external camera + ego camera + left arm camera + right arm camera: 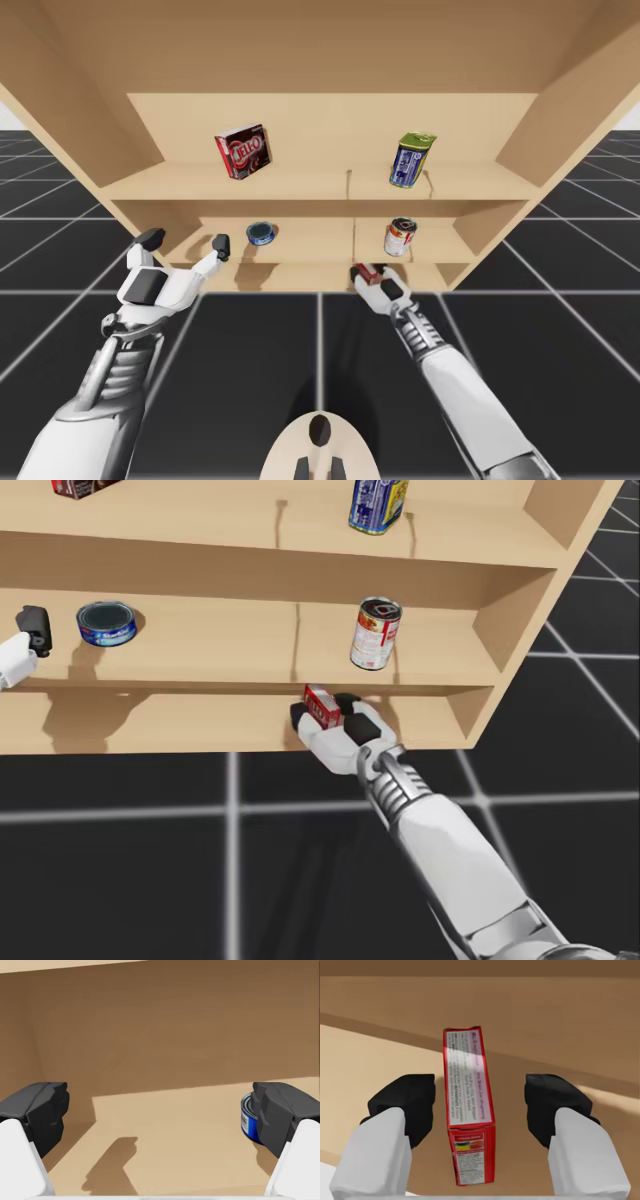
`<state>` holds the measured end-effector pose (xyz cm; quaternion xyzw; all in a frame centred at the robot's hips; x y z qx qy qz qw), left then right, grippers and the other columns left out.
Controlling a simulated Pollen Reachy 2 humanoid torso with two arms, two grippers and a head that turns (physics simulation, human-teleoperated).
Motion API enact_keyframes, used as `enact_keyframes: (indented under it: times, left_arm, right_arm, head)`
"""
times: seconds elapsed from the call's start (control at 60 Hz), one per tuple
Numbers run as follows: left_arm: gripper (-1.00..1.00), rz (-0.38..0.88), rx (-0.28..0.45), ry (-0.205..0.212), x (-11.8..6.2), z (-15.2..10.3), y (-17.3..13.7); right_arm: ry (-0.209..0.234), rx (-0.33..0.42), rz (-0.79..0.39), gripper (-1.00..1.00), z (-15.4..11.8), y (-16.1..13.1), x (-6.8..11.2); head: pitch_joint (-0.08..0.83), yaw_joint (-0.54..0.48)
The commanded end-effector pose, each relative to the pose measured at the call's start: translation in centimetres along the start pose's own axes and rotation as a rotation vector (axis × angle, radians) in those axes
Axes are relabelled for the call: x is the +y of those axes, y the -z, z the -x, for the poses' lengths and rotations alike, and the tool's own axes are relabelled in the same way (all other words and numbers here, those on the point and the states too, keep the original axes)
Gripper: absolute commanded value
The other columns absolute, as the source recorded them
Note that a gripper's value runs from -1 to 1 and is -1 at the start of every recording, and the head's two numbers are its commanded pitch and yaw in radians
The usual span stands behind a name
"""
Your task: Retrieve the gelatin box from the shelves.
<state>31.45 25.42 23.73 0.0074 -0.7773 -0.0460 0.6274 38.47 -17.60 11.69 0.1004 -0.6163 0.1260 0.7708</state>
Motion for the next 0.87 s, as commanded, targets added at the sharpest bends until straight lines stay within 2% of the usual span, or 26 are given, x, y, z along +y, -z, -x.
enact_keyframes:
  times: [0.017, 0.233, 0.383, 0.433, 0.567, 0.683, 0.867]
  left_arm:
    - [-1.0, 0.001, 0.0, -0.001, 0.0, 0.0, 0.0]
    - [-1.0, 0.001, 0.0, 0.001, 0.0, 0.0, 0.0]
    - [-1.0, -0.002, -0.001, 0.001, 0.0, 0.0, -0.1]
    - [-1.0, -0.003, -0.001, 0.001, 0.0, 0.0, 0.0]
    - [-1.0, -0.003, -0.001, 0.002, 0.0, 0.0, 0.0]
    - [-1.0, -0.003, 0.0, 0.003, 0.0, 0.0, 0.0]
    - [-1.0, -0.003, -0.001, 0.003, 0.0, 0.0, 0.0]
  right_arm:
    - [0.028, 0.027, -0.017, 1.0, 0.9, 0.9, 1.7]
    - [0.038, 0.031, -0.013, 1.0, 1.0, 0.9, 1.7]
    - [0.031, -0.044, -0.014, 1.0, -0.5, -0.1, 1.8]
    - [0.013, -0.108, -0.015, 1.0, -1.9, -1.2, 2.0]
    - [0.002, -0.166, -0.018, 1.0, -3.7, -3.6, 2.6]
    - [0.001, -0.166, -0.042, 1.0, -3.7, -6.0, 3.6]
    - [-0.007, -0.123, -0.079, 1.0, -2.1, -10.3, 5.0]
  head:
    - [0.626, -0.19]
    - [0.629, -0.19]
    - [0.628, -0.19]
    - [0.626, -0.19]
    - [0.626, -0.19]
    - [0.625, -0.19]
    - [0.622, -0.19]
